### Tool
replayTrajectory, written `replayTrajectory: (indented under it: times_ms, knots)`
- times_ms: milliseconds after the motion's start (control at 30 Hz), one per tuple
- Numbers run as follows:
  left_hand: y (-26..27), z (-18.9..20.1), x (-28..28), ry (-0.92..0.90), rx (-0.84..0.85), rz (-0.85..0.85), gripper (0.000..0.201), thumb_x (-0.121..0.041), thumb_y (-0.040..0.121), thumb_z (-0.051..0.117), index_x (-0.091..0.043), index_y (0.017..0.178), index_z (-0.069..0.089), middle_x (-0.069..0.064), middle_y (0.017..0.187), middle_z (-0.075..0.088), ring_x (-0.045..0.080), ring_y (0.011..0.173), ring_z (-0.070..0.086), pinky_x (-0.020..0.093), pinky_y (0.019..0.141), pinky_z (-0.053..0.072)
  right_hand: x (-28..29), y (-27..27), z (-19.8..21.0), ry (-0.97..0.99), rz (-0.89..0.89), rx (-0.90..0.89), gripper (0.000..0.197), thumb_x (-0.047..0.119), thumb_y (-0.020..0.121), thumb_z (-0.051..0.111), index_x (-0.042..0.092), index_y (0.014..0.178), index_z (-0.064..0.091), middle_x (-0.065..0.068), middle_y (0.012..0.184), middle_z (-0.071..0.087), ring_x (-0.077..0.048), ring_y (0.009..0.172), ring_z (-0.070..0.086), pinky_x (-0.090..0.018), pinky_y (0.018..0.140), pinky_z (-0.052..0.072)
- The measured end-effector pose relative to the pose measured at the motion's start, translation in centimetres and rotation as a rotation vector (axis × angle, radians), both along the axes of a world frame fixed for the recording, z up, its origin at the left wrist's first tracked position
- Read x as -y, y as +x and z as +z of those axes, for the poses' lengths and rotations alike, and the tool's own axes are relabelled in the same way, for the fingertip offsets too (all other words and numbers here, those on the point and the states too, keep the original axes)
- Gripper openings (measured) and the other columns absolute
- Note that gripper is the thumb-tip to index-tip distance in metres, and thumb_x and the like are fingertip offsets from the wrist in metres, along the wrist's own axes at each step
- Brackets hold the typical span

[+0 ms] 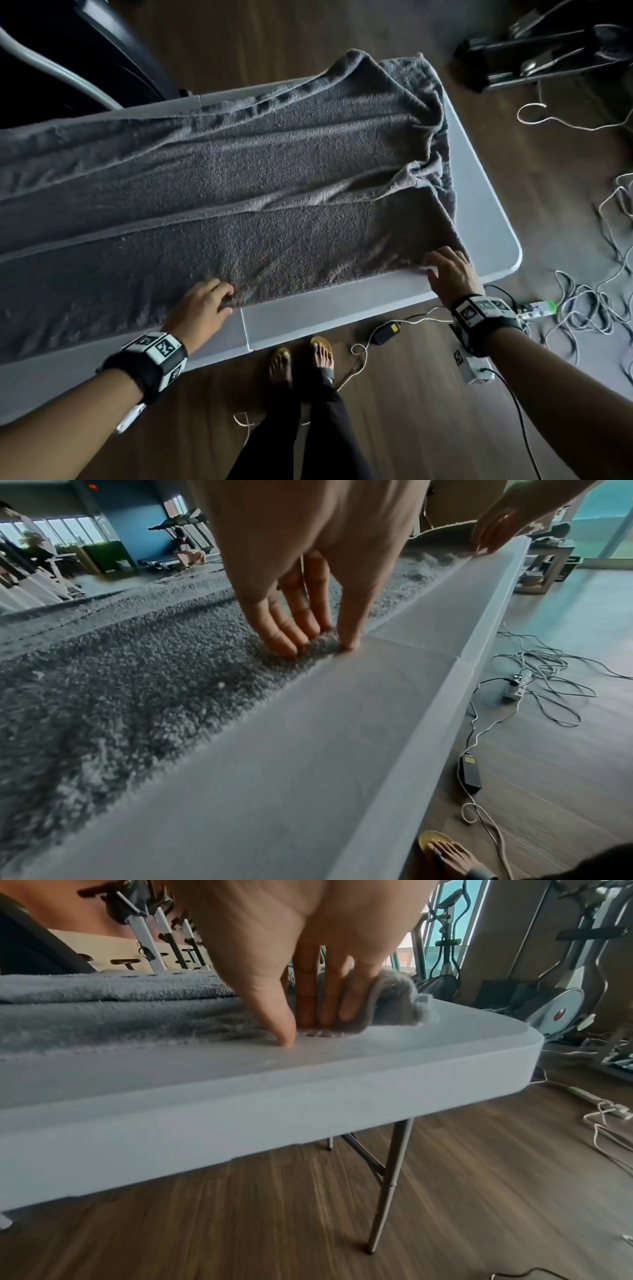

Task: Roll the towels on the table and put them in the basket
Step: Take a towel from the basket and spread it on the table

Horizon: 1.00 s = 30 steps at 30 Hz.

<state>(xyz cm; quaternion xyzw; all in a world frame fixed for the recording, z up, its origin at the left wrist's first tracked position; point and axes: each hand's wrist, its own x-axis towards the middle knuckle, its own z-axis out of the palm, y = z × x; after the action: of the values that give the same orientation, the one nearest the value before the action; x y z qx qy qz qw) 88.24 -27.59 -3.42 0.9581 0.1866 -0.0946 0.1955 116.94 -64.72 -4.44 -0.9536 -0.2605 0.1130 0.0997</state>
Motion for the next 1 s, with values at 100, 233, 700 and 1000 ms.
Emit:
replayTrajectory:
  times_ms: [100,233,700,1000]
  knots:
    - [0.2,-0.2,0.6,0.032,0.070,-0.034,0.027,0.004,0.060,0.083,-0.006,0.081,0.070,0.008,0.074,0.064,0.029,0.065,0.060,0.034,0.060,0.052,-0.1,1.0,0.2,0.020,0.016,-0.010,0.023,0.000,0.075,0.065,0.011,0.095,0.068,-0.012,0.092,0.063,-0.039,0.088,0.058,-0.040,0.076,0.049]
    - [1.0,-0.2,1.0,0.034,0.062,0.021,0.020,0.007,0.062,0.080,-0.006,0.073,0.069,0.010,0.068,0.062,0.029,0.058,0.060,0.032,0.053,0.050,-0.3,1.8,0.5,-0.019,0.027,-0.067,0.022,0.001,0.074,0.062,0.008,0.094,0.067,-0.016,0.089,0.065,-0.039,0.088,0.060,-0.041,0.076,0.049]
    - [1.0,-0.3,1.4,-0.037,0.050,0.183,0.015,0.007,0.071,0.070,-0.006,0.078,0.069,0.010,0.074,0.061,0.031,0.064,0.059,0.036,0.058,0.052,0.4,3.0,-0.2,-0.024,0.116,0.015,0.025,-0.010,0.065,0.063,0.006,0.083,0.068,-0.017,0.077,0.060,-0.042,0.073,0.059,-0.045,0.064,0.054]
    - [0.7,3.0,6.3,-0.207,-0.095,0.028,0.011,-0.007,0.070,0.073,-0.016,0.078,0.073,-0.002,0.079,0.068,0.011,0.069,0.056,0.019,0.065,0.038,7.0,1.4,1.5,-0.105,0.111,-0.073,0.003,0.007,0.061,0.061,0.007,0.064,0.060,-0.009,0.065,0.044,-0.038,0.057,0.056,-0.040,0.053,0.048]
